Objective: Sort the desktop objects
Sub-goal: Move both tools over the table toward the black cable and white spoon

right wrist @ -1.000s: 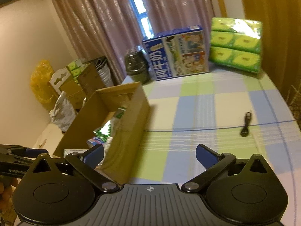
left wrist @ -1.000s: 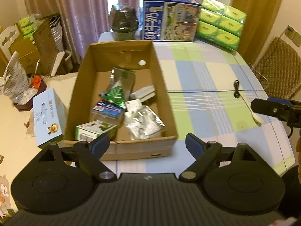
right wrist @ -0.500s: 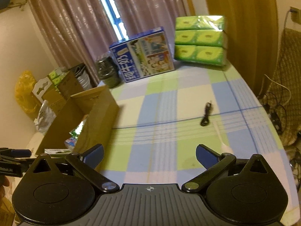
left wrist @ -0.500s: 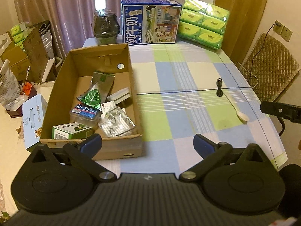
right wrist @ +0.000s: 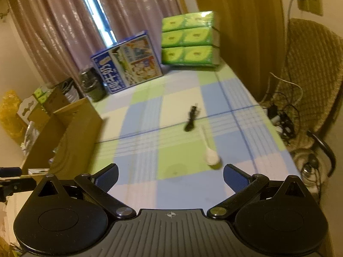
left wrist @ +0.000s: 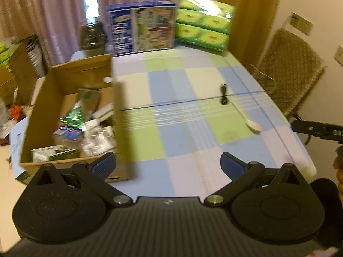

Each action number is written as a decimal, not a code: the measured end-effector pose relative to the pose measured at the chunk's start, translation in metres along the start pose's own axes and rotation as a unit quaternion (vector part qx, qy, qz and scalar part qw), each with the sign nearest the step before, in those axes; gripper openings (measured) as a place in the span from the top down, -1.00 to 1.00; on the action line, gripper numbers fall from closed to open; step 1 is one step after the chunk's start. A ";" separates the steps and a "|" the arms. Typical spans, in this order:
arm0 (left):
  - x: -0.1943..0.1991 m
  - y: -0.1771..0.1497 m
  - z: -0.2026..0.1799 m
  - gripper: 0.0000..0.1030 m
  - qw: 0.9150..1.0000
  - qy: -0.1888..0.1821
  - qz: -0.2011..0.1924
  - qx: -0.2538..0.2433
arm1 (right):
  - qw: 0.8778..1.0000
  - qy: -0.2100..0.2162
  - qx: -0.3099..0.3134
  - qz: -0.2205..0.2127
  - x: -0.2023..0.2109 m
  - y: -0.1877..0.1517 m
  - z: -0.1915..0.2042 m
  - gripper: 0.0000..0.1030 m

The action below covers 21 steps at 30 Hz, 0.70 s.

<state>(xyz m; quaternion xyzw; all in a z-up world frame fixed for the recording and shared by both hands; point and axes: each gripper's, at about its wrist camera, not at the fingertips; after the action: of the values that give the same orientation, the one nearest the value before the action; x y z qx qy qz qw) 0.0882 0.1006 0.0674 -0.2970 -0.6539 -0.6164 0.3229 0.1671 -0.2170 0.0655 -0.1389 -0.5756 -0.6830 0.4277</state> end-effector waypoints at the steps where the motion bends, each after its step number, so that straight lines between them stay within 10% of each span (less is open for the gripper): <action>1: -0.002 0.000 -0.007 -0.97 1.000 -0.001 -0.002 -0.009 | 1.000 -0.004 -0.002 0.000 0.001 -0.001 -0.006 -0.96; 21: -0.075 0.004 -0.087 -0.97 0.998 -0.020 -0.012 -0.065 | 0.997 -0.039 0.059 0.002 -0.020 -0.024 -0.046 -0.96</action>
<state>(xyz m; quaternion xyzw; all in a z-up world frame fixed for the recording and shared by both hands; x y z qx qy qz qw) 0.1419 0.0151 0.0135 -0.3218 -0.6225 -0.6553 0.2820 0.1751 -0.2514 0.0222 -0.1413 -0.6310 -0.6410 0.4134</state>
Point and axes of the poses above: each gripper's, at about its wrist camera, not at the fingertips, and x roughly against the way its jaws point, z to its left, y to its top, and after that the axes turned 1 degree about z, right-handed
